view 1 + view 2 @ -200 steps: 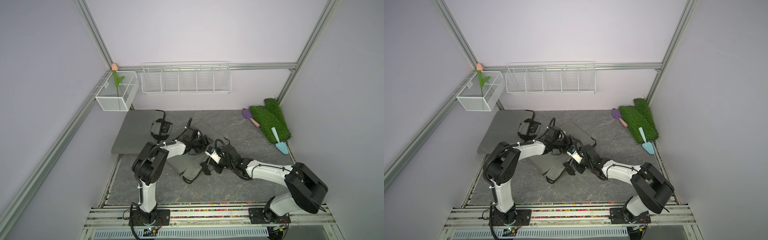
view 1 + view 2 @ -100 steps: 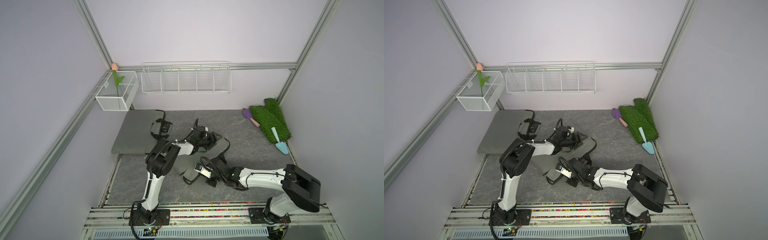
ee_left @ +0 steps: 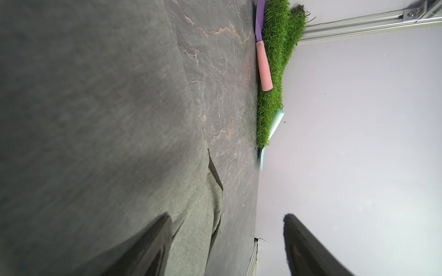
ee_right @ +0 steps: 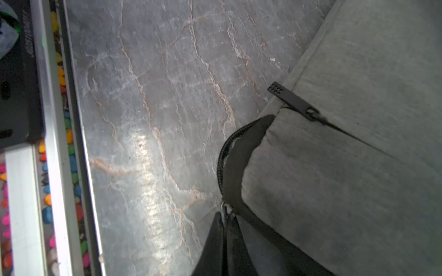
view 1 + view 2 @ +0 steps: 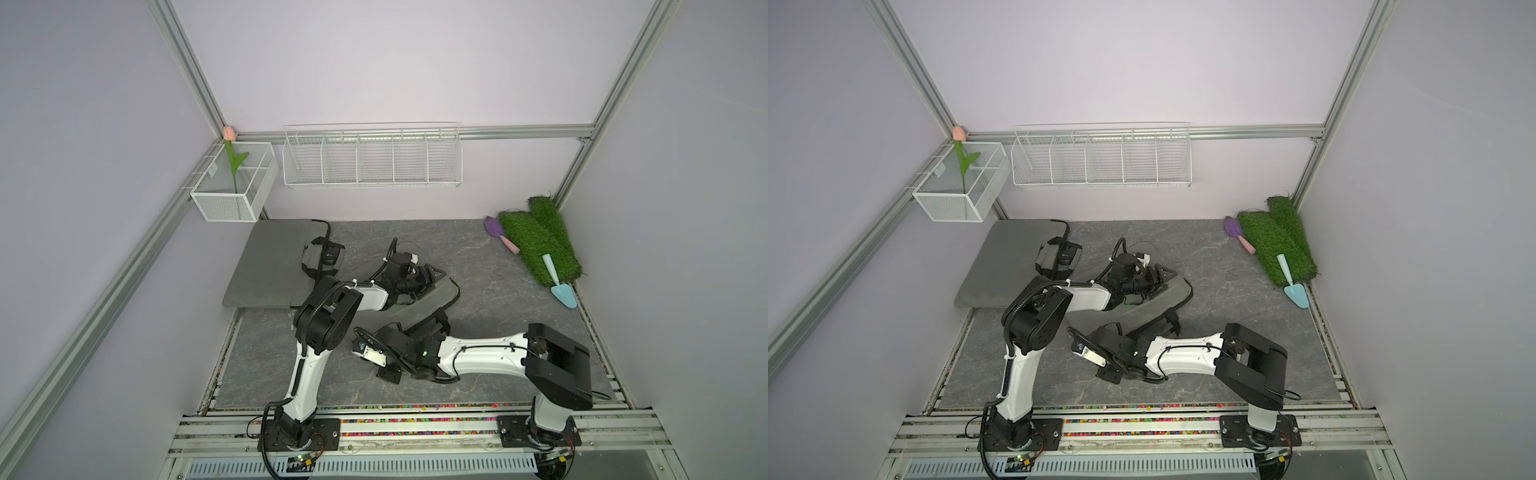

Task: Put the mouse into the laptop bag
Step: Zip the zipper on the zippered laptop bag.

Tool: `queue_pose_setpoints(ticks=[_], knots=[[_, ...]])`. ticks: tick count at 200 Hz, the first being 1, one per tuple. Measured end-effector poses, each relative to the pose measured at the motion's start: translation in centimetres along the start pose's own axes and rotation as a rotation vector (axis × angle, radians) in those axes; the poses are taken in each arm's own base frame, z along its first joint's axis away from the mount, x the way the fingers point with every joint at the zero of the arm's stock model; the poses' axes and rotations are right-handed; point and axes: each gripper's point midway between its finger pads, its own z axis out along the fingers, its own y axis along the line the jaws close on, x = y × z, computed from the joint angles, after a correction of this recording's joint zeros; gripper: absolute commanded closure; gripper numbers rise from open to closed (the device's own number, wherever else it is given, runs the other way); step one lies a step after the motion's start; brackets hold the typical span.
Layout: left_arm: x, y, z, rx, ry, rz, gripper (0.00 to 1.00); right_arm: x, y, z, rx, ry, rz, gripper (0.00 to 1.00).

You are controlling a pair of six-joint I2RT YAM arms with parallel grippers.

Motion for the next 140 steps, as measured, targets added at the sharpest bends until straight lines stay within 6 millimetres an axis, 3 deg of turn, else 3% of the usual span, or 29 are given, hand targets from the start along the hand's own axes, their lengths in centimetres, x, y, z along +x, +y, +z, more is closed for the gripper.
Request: queue_pose_setpoints(ticks=[46,80,107,140], knots=[[-0.3,-0.3,-0.1,-0.002,0.009,0.005,0.24,0.4,0.1,-0.2,0.006,0.004,0.055,0.93],[-1.4,-0.7,-1.8,-0.092,0.008,0.010,0.16,2.0,0.0,-3.1,-0.019,-0.045,0.093,0.93],[-4.6,-0.4,-6.1,-0.233,-0.055,-0.005,0.05,4.5,-1.4,-4.6,-0.022,-0.055,0.150,0.93],[-9.6,-3.0,-14.7,-0.306,-0.223,0.025,0.04,7.5,-4.2,-5.4,0.008,-0.037,0.232,0.94]])
